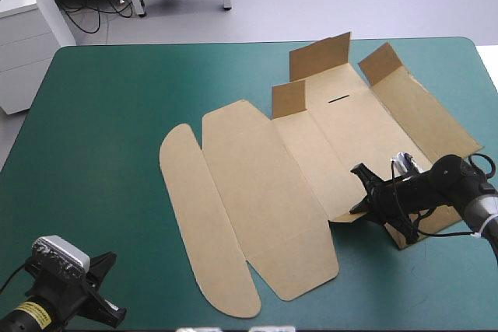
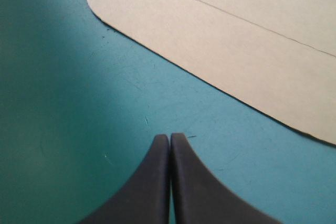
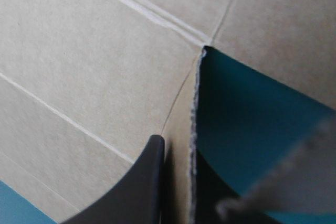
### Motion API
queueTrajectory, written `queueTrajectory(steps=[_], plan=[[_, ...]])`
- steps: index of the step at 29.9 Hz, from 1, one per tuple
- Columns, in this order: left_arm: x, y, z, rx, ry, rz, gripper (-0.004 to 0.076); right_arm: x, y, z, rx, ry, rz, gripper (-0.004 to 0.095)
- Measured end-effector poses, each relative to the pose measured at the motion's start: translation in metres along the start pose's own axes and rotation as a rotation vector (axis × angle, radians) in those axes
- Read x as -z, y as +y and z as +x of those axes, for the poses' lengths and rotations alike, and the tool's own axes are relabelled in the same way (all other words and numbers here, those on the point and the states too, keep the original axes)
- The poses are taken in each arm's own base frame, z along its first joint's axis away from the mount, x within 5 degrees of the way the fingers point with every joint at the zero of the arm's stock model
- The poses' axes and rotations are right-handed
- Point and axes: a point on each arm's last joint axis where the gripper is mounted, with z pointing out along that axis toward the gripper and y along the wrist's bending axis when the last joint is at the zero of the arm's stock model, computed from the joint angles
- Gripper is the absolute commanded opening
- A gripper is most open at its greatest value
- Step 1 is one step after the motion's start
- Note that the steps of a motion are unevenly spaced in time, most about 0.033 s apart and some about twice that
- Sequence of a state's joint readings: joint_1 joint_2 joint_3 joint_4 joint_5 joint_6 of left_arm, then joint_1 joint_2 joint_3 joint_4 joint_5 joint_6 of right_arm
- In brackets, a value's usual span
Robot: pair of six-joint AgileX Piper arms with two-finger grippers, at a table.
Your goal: Fold the box
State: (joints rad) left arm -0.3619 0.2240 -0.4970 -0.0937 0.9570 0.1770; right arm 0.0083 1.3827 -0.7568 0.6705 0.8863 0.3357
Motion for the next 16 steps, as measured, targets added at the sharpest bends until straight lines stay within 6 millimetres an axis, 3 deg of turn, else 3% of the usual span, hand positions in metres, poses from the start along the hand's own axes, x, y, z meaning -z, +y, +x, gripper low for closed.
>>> queueTrajectory(steps=[16], plan=[[0.0000, -0.0001, 0.0000, 0.000, 0.000, 0.001, -0.0010, 0.0003, -0.0009, 0.0000, 0.051, 0.002, 0.014, -0.0018]])
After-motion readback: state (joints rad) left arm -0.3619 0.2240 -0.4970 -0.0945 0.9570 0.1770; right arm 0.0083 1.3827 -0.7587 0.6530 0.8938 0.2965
